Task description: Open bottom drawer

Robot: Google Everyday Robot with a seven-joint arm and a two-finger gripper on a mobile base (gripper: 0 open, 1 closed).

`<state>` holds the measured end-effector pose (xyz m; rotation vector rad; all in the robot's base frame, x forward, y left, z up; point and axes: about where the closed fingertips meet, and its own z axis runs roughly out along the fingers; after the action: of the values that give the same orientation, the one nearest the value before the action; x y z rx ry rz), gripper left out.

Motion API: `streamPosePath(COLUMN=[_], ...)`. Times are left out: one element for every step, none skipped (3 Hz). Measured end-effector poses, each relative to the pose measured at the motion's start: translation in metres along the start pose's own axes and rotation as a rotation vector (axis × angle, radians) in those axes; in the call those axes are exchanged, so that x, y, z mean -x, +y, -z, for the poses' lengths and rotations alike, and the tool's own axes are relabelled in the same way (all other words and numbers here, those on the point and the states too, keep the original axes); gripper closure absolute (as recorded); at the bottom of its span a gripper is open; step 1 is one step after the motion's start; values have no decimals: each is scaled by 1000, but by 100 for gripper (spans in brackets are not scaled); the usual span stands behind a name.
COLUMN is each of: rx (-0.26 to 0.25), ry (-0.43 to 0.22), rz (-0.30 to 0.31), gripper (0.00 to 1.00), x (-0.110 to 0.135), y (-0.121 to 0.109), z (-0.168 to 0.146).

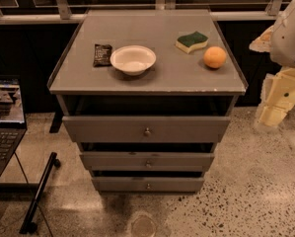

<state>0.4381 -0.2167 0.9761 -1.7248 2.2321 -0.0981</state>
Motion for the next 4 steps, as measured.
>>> streamPosePath(rx=[0,-14,-19,-9], ry=[0,-13,-81,-174], rz=[0,-17,-144,-344], gripper=[0,0,0,0], x=[0,-3,-17,-37], y=[0,0,16,28], z=[0,-2,-22,-67])
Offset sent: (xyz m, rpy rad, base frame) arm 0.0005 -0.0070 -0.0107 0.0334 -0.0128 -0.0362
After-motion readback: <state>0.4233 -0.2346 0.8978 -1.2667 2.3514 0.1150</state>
